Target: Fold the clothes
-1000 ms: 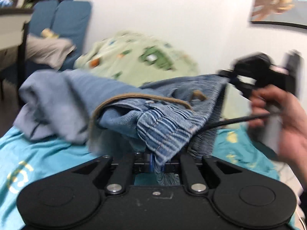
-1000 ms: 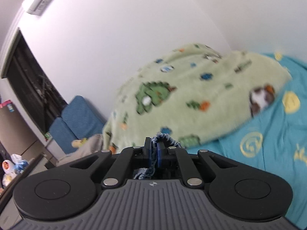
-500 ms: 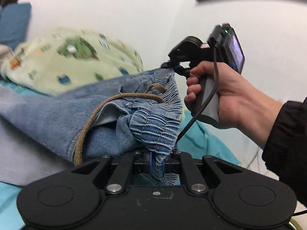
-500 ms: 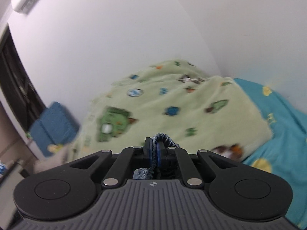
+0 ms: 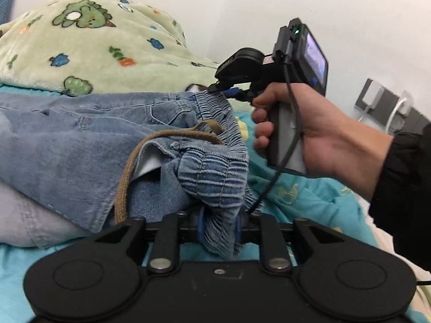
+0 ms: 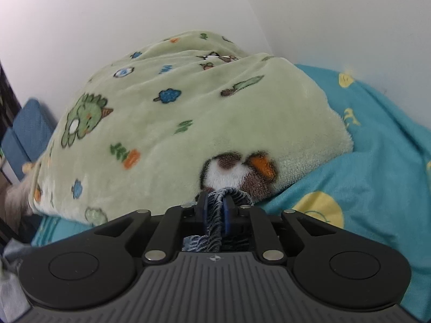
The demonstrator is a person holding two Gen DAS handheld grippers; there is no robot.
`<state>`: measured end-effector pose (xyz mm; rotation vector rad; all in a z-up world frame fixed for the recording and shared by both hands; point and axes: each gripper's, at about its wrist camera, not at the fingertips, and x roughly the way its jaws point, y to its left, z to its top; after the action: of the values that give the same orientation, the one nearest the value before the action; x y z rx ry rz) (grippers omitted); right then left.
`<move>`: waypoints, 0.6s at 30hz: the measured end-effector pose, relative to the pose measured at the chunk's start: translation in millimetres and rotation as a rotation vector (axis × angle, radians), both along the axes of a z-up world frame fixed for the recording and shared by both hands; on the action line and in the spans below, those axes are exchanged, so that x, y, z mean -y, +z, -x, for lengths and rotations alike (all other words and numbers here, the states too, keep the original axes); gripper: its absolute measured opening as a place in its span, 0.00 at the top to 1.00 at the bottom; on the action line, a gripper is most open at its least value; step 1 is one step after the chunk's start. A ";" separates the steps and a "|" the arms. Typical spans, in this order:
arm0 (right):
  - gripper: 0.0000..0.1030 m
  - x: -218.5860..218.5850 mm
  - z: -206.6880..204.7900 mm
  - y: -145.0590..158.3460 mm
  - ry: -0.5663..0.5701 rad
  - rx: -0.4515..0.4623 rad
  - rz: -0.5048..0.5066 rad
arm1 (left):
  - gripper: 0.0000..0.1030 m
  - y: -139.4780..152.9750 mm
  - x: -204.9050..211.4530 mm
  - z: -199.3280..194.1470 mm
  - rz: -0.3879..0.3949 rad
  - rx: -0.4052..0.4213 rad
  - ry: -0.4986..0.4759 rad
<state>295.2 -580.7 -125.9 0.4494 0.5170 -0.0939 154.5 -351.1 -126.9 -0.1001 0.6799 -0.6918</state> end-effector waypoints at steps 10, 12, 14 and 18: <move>0.59 -49.4 89.7 80.8 -0.012 0.022 0.111 | 0.48 87.3 -72.2 76.1 0.011 0.087 -0.083; 0.59 -67.7 109.9 92.3 -0.019 0.034 0.120 | 0.47 102.3 -93.4 89.3 0.029 0.082 -0.099; 0.59 -86.1 128.8 101.2 -0.034 0.041 0.137 | 0.46 112.8 -114.2 101.9 0.024 0.089 -0.120; 0.59 -119.2 156.7 108.4 -0.062 0.049 0.177 | 0.45 129.0 -161.5 126.4 0.008 0.106 -0.130</move>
<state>138.6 -461.5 -17.5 0.2937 0.4421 -0.1865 28.1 -189.6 2.2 -0.0263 0.5851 -0.8189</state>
